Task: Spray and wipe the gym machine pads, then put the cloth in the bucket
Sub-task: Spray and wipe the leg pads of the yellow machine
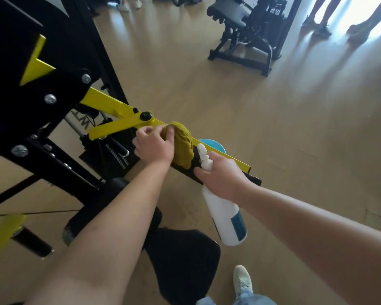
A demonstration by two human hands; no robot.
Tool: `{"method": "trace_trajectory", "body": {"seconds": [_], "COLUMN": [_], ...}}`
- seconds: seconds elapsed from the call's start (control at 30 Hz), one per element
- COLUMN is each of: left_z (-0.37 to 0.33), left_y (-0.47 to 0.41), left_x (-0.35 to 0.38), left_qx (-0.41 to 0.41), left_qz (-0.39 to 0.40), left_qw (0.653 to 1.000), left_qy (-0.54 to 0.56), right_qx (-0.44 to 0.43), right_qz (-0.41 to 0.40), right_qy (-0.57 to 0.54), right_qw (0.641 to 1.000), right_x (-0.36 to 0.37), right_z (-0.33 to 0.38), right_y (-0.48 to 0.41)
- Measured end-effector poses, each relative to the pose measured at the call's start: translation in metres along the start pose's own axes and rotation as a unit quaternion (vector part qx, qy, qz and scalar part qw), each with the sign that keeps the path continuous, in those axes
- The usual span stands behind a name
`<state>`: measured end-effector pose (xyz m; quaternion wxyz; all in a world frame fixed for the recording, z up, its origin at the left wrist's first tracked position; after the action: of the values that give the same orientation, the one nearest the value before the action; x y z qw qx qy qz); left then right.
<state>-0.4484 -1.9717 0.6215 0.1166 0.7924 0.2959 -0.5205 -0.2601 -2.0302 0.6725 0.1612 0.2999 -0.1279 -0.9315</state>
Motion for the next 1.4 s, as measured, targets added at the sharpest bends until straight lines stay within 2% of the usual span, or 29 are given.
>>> {"method": "trace_trajectory", "body": {"seconds": [0.03, 0.1, 0.2, 0.3, 0.43, 0.53, 0.8, 0.9, 1.07, 1.1, 1.2, 1.4], "left_z": [0.003, 0.009, 0.006, -0.001, -0.002, -0.013, -0.056, -0.072, -0.066, -0.063, -0.051, -0.024], "left_y": [-0.003, -0.008, -0.003, 0.011, 0.027, 0.052, 0.144, 0.174, 0.164, 0.153, 0.117, 0.029], "left_x": [0.001, 0.005, 0.02, 0.033, 0.041, 0.044, 0.06, 0.067, 0.066, 0.064, 0.055, 0.036], "left_qx": [-0.007, 0.034, 0.12, 0.135, 0.206, 0.253, 0.323, 0.339, 0.438, 0.429, 0.328, 0.176], "left_qz": [-0.015, -0.021, 0.07, 0.111, 0.057, 0.053, -0.002, 0.002, -0.011, -0.004, 0.019, 0.061], "left_qw": [0.999, 0.999, 0.99, 0.983, 0.974, 0.962, 0.946, 0.94, 0.896, 0.9, 0.941, 0.975], "left_qy": [-0.031, -0.013, 0.005, -0.058, -0.08, -0.085, -0.029, -0.036, -0.071, -0.075, -0.082, -0.118], "right_qx": [-0.003, -0.007, -0.002, 0.015, 0.029, 0.029, 0.07, 0.08, 0.098, 0.099, 0.104, 0.115], "right_qz": [0.0, -0.001, -0.004, -0.017, -0.024, -0.026, 0.009, 0.021, -0.026, -0.03, -0.005, 0.074], "right_qy": [0.004, 0.014, 0.01, -0.017, -0.036, -0.049, -0.053, -0.047, -0.03, -0.019, 0.033, 0.097], "right_qw": [1.0, 1.0, 1.0, 1.0, 0.999, 0.998, 0.996, 0.996, 0.994, 0.995, 0.994, 0.986], "right_x": [-0.001, -0.001, -0.002, -0.004, -0.009, -0.018, -0.075, -0.097, -0.121, -0.124, -0.127, -0.108], "right_z": [0.001, 0.002, -0.002, -0.009, -0.018, -0.027, -0.07, -0.087, -0.096, -0.095, -0.08, -0.031], "right_y": [-0.001, -0.002, -0.003, -0.002, 0.005, 0.013, 0.055, 0.067, 0.066, 0.064, 0.055, 0.03]}}
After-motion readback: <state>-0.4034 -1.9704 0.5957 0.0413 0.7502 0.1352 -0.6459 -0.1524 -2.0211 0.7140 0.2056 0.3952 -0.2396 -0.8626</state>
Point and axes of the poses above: each hand's wrist, its own y-axis away from the middle knuckle, its own x-axis out of the palm, z = x × y, the point moved 1 cm from there along -y, towards the middle knuckle, and after that the axes turned 13 degrees about -y, right-handed, at the moved point
